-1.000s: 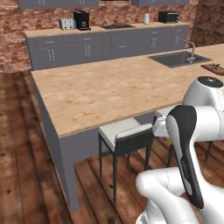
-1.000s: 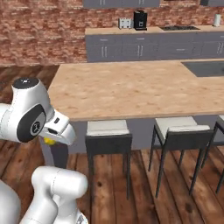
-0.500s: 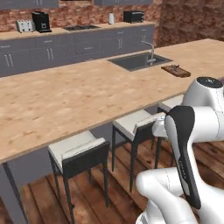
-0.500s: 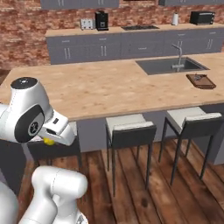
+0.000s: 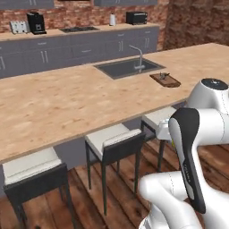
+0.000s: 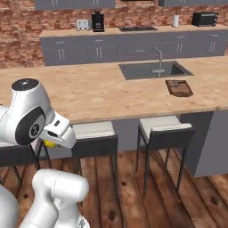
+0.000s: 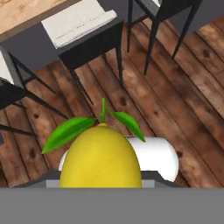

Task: Retrieve a lemon from the fridge and place it on the cutting board with the fish.

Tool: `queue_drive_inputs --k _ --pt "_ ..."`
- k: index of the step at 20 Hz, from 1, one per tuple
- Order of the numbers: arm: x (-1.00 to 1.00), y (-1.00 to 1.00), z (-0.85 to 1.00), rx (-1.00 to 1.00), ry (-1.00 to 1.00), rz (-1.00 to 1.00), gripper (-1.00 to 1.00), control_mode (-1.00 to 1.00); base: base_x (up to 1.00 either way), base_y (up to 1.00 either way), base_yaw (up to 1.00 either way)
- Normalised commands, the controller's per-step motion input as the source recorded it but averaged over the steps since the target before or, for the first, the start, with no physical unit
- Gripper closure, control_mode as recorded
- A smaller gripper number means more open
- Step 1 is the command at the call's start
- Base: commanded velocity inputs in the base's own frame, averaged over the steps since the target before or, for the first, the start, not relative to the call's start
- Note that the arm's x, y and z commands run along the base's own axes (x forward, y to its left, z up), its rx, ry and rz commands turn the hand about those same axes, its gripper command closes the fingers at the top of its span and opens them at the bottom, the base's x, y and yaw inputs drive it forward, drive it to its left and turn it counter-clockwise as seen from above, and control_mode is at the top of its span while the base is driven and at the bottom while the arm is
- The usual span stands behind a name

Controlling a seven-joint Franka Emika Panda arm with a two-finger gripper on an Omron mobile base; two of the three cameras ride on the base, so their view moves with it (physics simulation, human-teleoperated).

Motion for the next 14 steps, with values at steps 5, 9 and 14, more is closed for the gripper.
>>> queue_drive_inputs --k 5,9,14 --pt "0.00 0.00 0.00 0.00 0.00 0.00 1.00 1.00 0.51 -1.00 0.24" --pt "0.00 0.00 0.00 0.00 0.00 0.00 1.00 1.00 0.55 -1.00 0.24" --pt "0.00 0.00 0.00 0.00 0.00 0.00 1.00 1.00 0.64 -1.00 0.26"
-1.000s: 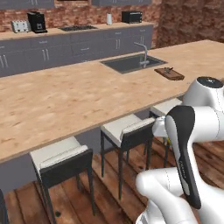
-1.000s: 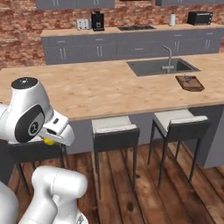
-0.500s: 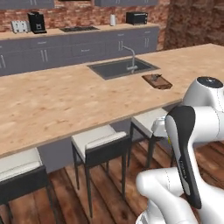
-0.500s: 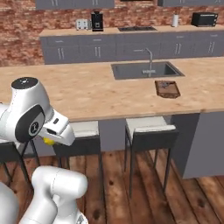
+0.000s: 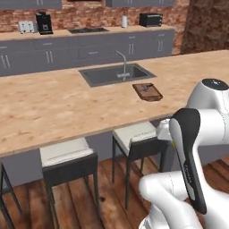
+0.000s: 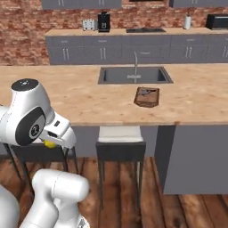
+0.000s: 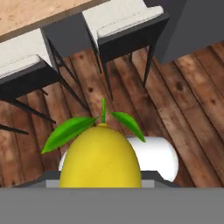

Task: Retrieve a lemon from the fridge and place it on the cutting board with the fish.

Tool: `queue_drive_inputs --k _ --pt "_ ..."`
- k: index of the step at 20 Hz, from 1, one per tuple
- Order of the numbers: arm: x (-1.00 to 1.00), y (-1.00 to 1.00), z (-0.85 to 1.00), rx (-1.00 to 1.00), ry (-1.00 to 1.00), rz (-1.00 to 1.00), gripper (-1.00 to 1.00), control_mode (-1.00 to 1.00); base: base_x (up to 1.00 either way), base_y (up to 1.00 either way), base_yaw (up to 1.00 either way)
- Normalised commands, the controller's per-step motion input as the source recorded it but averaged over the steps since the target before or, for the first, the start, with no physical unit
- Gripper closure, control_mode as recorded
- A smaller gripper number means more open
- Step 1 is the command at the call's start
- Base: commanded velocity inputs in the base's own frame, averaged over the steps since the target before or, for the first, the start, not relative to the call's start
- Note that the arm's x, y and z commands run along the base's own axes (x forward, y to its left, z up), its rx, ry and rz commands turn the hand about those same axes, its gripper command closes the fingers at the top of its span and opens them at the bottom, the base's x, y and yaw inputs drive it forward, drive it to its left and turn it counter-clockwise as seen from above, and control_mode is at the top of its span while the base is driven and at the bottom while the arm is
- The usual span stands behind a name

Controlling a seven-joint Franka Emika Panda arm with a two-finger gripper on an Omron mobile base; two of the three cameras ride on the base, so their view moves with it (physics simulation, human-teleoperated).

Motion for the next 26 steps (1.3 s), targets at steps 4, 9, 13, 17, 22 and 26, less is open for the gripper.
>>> queue_drive_inputs --k 4,9,13,17,22,26 --pt "0.00 0.00 0.00 0.00 0.00 0.00 1.00 1.00 0.74 -1.00 0.28" --pt "0.00 0.00 0.00 0.00 0.00 0.00 1.00 1.00 0.66 -1.00 0.28" --pt "0.00 0.00 0.00 0.00 0.00 0.00 1.00 1.00 0.59 -1.00 0.32" --pt "0.00 0.00 0.00 0.00 0.00 0.00 1.00 1.00 0.58 -1.00 0.33" --pt "0.00 0.00 0.00 0.00 0.00 0.00 1.00 1.00 0.33 -0.69 0.28" --pt "0.00 0.00 0.00 0.00 0.00 0.00 1.00 1.00 0.26 -0.26 0.11"
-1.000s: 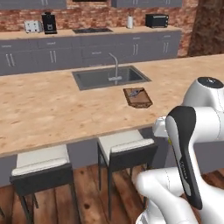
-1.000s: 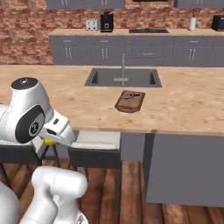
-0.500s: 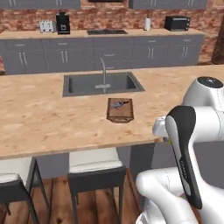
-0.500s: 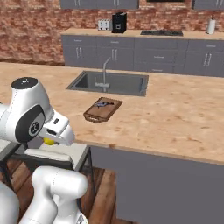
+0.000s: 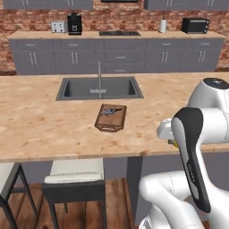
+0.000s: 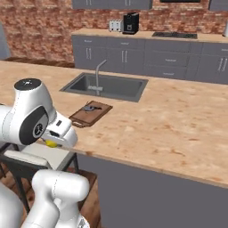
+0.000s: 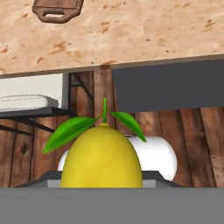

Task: Retrieve a lemon from the fridge and place it on the cutting board with the fish.

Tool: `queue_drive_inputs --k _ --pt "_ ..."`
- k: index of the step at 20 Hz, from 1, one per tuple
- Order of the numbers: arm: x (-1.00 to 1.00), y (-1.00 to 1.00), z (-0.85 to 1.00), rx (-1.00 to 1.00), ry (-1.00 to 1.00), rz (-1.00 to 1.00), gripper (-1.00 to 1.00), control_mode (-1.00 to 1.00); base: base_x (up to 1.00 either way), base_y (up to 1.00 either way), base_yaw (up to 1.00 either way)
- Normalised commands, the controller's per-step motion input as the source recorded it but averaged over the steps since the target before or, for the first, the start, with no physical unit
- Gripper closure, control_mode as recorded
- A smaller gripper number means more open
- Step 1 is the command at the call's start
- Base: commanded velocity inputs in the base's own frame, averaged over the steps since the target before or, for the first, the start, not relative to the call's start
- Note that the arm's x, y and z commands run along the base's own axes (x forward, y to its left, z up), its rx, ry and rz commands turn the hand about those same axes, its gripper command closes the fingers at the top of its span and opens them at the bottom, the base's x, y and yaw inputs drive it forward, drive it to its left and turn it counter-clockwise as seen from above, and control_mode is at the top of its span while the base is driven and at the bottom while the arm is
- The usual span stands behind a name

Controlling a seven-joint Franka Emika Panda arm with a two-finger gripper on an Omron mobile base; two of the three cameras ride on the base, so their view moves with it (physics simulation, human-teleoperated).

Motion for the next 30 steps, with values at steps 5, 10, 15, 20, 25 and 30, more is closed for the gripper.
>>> queue_drive_inputs --k 5,10,15,20,25,30 --pt "0.00 0.00 0.00 0.00 0.00 0.00 1.00 1.00 0.37 0.10 0.00" --pt "0.00 0.00 0.00 0.00 0.00 0.00 1.00 1.00 0.43 0.15 0.00" --pt "0.00 0.00 0.00 0.00 0.00 0.00 1.00 1.00 0.26 0.38 -0.02" --pt "0.00 0.00 0.00 0.00 0.00 0.00 1.00 1.00 0.34 0.34 0.00" --pt "0.00 0.00 0.00 0.00 0.00 0.00 1.00 1.00 0.26 0.12 0.00" --pt "0.27 0.01 0.03 -0.01 0.04 0.00 1.00 -1.00 0.00 0.00 0.00"
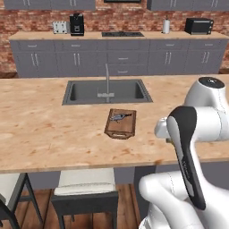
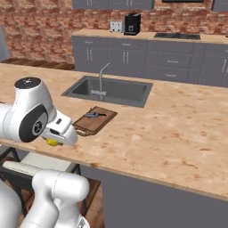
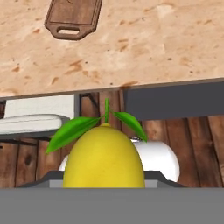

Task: Retrieve a lemon from the fridge and place it on the cutting board with the fish.

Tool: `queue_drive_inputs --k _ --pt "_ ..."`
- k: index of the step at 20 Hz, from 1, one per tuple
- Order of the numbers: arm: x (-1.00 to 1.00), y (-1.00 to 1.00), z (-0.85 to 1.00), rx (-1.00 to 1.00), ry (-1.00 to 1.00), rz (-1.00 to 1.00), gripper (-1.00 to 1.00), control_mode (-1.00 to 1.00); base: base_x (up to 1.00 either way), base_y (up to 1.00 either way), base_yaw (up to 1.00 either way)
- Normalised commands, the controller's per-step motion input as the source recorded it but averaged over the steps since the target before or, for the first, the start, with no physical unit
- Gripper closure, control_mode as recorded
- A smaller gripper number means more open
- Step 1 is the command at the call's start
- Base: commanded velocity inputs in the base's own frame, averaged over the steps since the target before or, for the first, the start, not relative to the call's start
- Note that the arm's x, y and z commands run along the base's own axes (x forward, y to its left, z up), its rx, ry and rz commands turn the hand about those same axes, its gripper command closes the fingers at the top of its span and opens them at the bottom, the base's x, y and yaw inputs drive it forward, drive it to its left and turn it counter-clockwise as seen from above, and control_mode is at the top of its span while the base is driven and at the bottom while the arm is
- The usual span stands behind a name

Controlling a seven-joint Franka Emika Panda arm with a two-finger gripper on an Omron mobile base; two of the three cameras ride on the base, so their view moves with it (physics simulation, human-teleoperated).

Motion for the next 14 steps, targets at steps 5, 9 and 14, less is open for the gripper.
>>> queue_drive_inputs --k 5,9,14 --pt "0.62 0.01 0.27 -0.10 0.12 0.05 1.00 -1.00 0.00 0.00 0.00" --pt "0.79 0.23 0.28 -0.15 0.08 0.12 1.00 -1.00 0.00 0.00 0.00" --pt "0.98 0.20 0.01 -0.04 0.02 0.23 1.00 -1.00 0.00 0.00 0.00"
